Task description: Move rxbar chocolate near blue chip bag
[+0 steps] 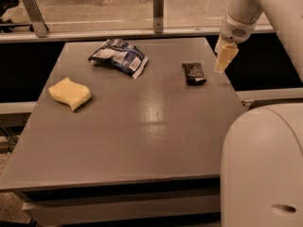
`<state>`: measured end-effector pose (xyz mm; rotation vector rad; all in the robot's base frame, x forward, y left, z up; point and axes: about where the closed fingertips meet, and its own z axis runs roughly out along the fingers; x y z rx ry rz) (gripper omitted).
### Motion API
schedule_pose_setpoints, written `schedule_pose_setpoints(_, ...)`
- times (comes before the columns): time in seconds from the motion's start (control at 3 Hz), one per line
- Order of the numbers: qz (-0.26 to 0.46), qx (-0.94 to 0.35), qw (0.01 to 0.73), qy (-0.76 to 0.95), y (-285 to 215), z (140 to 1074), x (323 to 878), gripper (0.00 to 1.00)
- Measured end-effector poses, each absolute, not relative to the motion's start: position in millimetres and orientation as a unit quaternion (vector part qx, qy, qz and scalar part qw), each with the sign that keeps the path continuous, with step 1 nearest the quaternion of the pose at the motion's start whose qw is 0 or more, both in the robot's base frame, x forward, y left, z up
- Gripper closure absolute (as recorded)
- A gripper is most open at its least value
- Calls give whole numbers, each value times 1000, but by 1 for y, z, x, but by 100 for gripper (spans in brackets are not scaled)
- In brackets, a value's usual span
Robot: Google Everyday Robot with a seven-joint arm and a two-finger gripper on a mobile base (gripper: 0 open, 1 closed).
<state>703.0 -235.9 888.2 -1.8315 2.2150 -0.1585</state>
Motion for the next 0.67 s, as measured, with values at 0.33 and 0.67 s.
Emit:
schedule_pose_setpoints(0.33, -55, -631, 129, 763, -238, 880, 704, 64)
schedule_pose_setpoints(0.67, -59, -633, 124, 762, -237, 876, 703, 87)
